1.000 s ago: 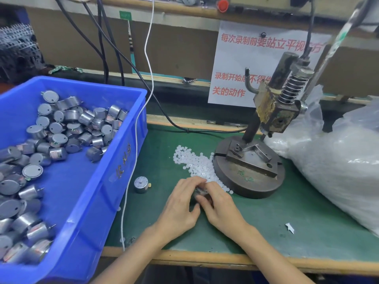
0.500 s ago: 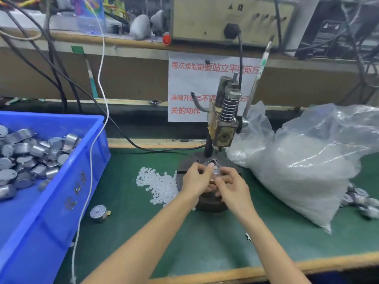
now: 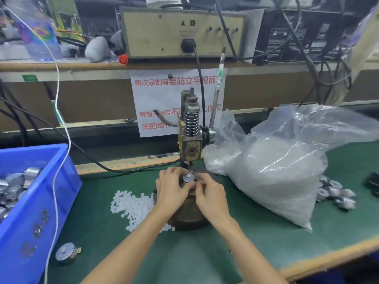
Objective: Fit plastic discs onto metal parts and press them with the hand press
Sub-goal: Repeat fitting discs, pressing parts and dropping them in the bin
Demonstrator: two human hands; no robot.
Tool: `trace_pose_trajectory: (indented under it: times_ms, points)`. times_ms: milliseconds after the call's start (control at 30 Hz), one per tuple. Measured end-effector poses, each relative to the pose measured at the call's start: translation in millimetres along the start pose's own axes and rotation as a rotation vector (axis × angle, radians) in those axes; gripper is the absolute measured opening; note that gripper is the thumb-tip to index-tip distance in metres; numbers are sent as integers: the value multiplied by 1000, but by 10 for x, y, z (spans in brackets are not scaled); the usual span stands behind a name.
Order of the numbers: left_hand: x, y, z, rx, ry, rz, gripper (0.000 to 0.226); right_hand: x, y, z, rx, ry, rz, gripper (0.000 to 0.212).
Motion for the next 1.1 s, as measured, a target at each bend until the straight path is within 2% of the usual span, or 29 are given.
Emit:
trace_pose_trajectory:
  times_ms: [67, 200, 267, 333, 400, 467, 567, 633, 933, 1100]
  points:
    - [11, 10, 29, -27, 3, -69, 27, 59, 243, 94, -93, -9, 75, 28]
    - [85, 2, 26, -60, 33, -164, 27, 586, 1100, 564, -368, 135, 422, 26]
    - [91, 3, 22, -66, 34, -167, 28, 876, 1405, 968, -286, 115, 592, 42]
    - [85, 8, 17, -75, 25, -164, 28, 1113, 1489, 1242, -80, 48, 695, 41]
    - [95, 5, 19, -80, 20, -162, 29, 1242, 1515, 1224, -22, 74, 714, 22]
    - [109, -11, 28, -78, 19, -151, 30, 1235, 1556, 994, -129, 194, 716, 9]
    - [125, -42, 42, -76, 14, -142, 31, 1105, 1490, 474, -274, 393, 746, 25]
    - [135, -45, 47, -82, 3, -136, 32, 1055, 1411, 255, -321, 459, 733, 22]
    - [172, -67, 64, -133, -54, -111, 31, 955, 1203, 151, -451, 570, 766, 16]
    - [169, -73, 56, -142, -63, -87, 32, 912, 1235, 235, -591, 478, 670, 23]
Point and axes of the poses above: each hand's wrist, its own z-axis towards the middle knuckle, its own y-axis out of the back of the hand, x = y × z, the point moved 8 cm from there along z, towards the middle knuckle, and after that the axes turned 9 degrees about x, right-handed, at the moved point
